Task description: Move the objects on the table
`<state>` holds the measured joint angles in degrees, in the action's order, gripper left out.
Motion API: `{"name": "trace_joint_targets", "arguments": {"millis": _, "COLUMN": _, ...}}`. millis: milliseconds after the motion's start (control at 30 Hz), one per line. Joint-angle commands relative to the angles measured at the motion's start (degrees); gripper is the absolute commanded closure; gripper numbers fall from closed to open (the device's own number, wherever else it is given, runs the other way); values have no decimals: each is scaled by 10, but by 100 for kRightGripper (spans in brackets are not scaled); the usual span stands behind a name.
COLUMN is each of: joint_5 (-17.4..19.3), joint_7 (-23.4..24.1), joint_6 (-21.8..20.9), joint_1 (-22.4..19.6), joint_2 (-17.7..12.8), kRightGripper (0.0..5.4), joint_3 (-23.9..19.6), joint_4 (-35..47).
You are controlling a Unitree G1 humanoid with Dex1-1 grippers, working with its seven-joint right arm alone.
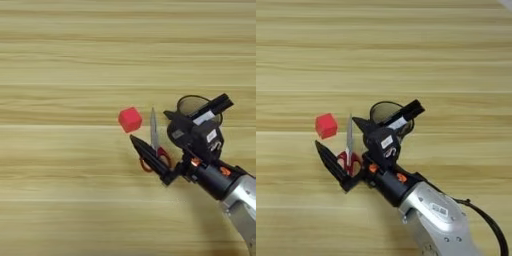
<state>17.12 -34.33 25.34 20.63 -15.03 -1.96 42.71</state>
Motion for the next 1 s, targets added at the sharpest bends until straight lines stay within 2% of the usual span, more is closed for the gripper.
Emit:
{"name": "trace_joint_targets", "arguments": {"millis": 33, "joint_5": -14, "joint_7": 24, "joint_6": -42, "joint_1": -33, "joint_2": 11, "kRightGripper": 4, "joint_3": 31, "joint_4": -24}}
{"name": "trace_joint_targets", "arguments": {"millis": 133, "joint_5": -28, "joint_7": 43, "joint_6": -52, "joint_1": -46, "joint_2": 21, "kRightGripper": 4, "joint_3": 48, "joint_4": -49}}
{"name": "trace_joint_targets", "arguments": {"millis": 367, "joint_5": -63, "joint_7": 113, "joint_6": -72, "joint_1": -86, "joint_2": 72, "kRightGripper": 4, "joint_3": 81, "joint_4": -115}}
{"name": "trace_joint_targets", "arguments": {"millis": 533, "joint_5": -69, "joint_7": 140, "joint_6": -83, "joint_1": -103, "joint_2": 97, "kRightGripper": 4, "joint_3": 91, "joint_4": -156}}
{"name": "trace_joint_targets", "arguments": {"millis": 1000, "joint_5": -88, "joint_7": 193, "joint_6": -173, "joint_1": -135, "joint_2": 125, "kRightGripper": 4, "joint_3": 74, "joint_4": -259}}
